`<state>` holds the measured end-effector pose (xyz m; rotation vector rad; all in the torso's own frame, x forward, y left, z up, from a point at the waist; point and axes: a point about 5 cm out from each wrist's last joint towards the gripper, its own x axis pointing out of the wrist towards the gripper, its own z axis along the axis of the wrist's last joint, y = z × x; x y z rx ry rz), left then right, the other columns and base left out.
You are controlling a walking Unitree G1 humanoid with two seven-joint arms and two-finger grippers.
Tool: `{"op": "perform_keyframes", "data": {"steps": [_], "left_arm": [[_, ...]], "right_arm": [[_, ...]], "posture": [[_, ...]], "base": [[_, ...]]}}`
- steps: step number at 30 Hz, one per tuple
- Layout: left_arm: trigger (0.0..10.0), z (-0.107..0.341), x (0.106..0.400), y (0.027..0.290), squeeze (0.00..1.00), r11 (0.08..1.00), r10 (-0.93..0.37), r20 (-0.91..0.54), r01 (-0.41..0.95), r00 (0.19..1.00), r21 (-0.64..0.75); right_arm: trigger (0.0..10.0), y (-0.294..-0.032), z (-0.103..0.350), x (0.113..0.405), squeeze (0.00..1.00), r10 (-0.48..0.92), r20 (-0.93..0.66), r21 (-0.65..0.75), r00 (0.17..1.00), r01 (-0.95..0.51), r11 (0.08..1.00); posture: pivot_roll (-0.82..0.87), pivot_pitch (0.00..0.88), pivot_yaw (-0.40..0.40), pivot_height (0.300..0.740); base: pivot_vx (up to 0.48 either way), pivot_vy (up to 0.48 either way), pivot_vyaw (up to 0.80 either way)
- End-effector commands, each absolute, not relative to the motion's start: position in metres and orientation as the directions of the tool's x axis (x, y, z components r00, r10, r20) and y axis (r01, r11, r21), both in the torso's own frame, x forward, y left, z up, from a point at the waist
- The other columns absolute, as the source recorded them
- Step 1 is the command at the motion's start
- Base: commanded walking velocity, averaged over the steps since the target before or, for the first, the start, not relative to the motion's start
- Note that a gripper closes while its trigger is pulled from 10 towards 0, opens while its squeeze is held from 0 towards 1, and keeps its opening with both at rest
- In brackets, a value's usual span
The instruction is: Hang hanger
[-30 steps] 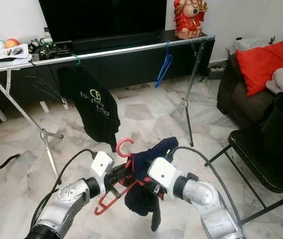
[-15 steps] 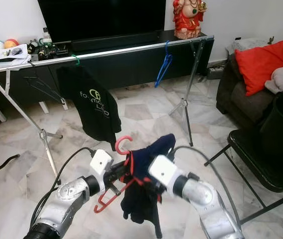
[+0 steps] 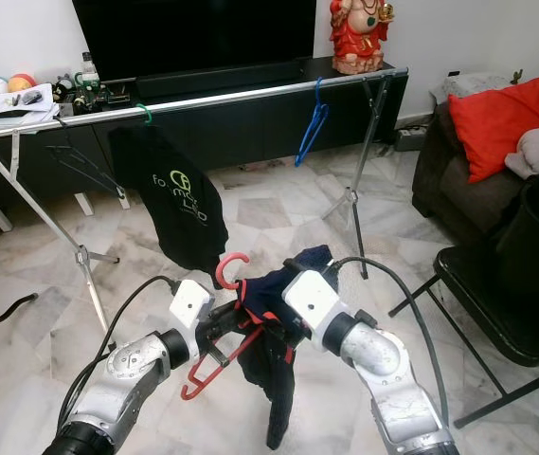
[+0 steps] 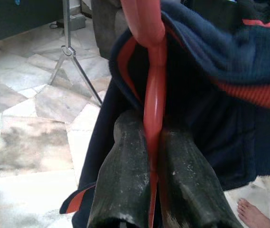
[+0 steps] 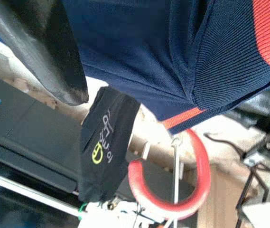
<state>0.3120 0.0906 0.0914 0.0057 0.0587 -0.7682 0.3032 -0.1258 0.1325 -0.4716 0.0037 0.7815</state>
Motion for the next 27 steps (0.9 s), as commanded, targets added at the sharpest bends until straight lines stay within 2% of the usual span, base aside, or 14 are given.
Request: {"op": "perform_keyframes", "data": {"steps": [1, 5, 11, 14, 21, 27], "left_arm": [[10.0, 0.096, 0.313, 0.091, 0.0, 0.718, -0.696, -0.031, 0.696, 0.717, -0.003], [10.0, 0.096, 0.313, 0.091, 0.0, 0.718, -0.696, -0.031, 0.696, 0.717, -0.003], [10.0, 0.096, 0.313, 0.091, 0.0, 0.718, -0.696, -0.032, 0.697, 0.717, 0.0], [10.0, 0.096, 0.313, 0.091, 0.0, 0.718, -0.696, -0.035, 0.696, 0.717, 0.0], [10.0, 0.096, 0.314, 0.091, 0.0, 0.72, -0.693, -0.036, 0.694, 0.72, 0.001], [10.0, 0.096, 0.313, 0.091, 0.0, 0.718, -0.696, -0.038, 0.696, 0.717, -0.004]], "right_arm": [[10.0, -0.124, 0.128, 0.304, 1.0, 0.674, -0.208, -0.406, 0.709, -0.69, 0.6], [10.0, -0.128, 0.121, 0.302, 1.0, 0.671, -0.262, -0.394, 0.694, -0.711, 0.582], [10.0, -0.133, 0.118, 0.306, 1.0, 0.628, -0.288, -0.405, 0.723, -0.686, 0.605], [10.0, -0.136, 0.109, 0.306, 1.0, 0.59, -0.371, -0.453, 0.717, -0.695, 0.559], [10.0, -0.14, 0.1, 0.31, 1.0, 0.516, -0.414, -0.454, 0.75, -0.661, 0.598], [10.0, -0.145, 0.103, 0.324, 1.0, 0.373, -0.373, -0.476, 0.849, -0.521, 0.709]], "posture": [[0.04, 0.079, 0.035, 0.74], [0.04, 0.081, 0.034, 0.74], [0.04, 0.081, 0.031, 0.74], [0.04, 0.08, 0.031, 0.74], [0.04, 0.08, 0.031, 0.74], [0.04, 0.083, 0.031, 0.74]], "base": [[0.0, 0.0, 0.0], [0.0, 0.0, 0.0], [0.0, 0.0, 0.0], [0.0, 0.0, 0.0], [0.0, 0.0, 0.0], [0.0, 0.0, 0.0]]}}
